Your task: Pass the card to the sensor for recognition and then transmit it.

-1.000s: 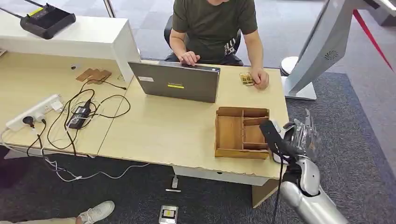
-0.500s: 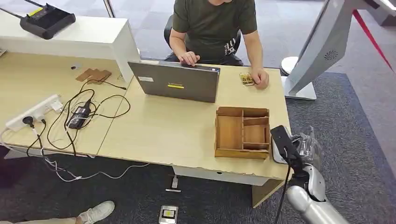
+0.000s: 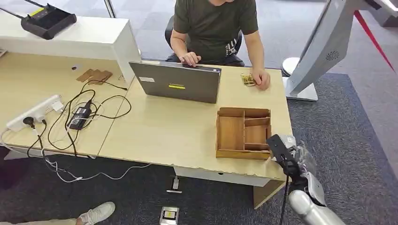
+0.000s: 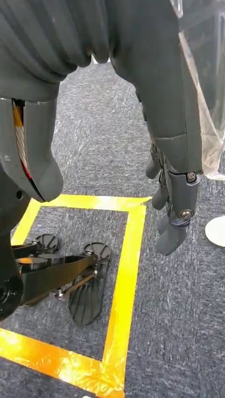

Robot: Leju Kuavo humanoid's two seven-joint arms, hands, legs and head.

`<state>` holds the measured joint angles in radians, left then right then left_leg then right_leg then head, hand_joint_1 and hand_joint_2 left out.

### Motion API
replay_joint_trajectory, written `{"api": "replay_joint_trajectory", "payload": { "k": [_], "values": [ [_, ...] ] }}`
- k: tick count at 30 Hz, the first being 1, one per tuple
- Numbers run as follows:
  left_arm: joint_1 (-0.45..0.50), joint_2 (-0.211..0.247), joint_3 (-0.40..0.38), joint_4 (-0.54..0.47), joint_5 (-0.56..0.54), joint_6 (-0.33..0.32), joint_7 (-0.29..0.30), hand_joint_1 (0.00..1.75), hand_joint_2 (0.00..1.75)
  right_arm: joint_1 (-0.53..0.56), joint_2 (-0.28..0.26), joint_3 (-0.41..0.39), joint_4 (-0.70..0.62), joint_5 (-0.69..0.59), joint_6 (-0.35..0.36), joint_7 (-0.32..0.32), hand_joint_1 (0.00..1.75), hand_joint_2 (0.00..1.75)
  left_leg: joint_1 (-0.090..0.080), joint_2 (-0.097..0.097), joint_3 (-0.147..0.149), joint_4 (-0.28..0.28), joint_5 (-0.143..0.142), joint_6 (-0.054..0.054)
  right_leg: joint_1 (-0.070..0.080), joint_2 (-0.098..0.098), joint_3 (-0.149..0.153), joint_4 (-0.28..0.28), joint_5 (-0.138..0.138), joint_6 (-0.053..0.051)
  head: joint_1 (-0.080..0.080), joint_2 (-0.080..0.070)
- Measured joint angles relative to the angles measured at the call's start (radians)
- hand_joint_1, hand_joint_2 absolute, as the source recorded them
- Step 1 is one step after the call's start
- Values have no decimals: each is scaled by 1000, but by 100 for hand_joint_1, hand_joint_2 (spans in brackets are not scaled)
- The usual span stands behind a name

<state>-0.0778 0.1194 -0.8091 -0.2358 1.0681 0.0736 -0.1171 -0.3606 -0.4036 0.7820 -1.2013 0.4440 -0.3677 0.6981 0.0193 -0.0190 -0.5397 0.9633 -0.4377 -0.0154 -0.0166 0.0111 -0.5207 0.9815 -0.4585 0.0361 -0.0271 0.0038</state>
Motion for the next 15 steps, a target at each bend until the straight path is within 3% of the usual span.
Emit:
{"api": "replay_joint_trajectory", "payload": {
  "k": [3, 7, 11, 15],
  "values": [
    [-2, 1, -6, 0, 0, 0, 1, 0, 175, 0, 0, 4, 10, 26, -5, 0, 175, 175, 0, 0, 0, 0, 0, 0, 0, 0, 1, 0, 0, 0, 0, 0],
    [-3, 2, -13, 0, 6, 0, 2, 0, 175, 1, 0, -2, 13, 163, -19, 0, 175, 175, 0, 0, 1, 0, 0, 0, 0, 0, 1, 0, 0, 0, 0, 0],
    [-1, 3, -19, 0, 16, 2, 0, 0, 175, 20, 0, -50, -25, 327, 5, 0, 175, 175, 0, -1, 0, 0, 0, 0, 0, 0, 1, 0, 0, 0, 0, 0],
    [-1, 4, -24, 0, 22, 2, -1, 0, 175, 26, 0, -87, -72, 406, 28, 0, 175, 175, 0, 0, 0, 0, 0, 0, 0, 0, 1, 0, 0, 0, 0, 0]
  ]
}}
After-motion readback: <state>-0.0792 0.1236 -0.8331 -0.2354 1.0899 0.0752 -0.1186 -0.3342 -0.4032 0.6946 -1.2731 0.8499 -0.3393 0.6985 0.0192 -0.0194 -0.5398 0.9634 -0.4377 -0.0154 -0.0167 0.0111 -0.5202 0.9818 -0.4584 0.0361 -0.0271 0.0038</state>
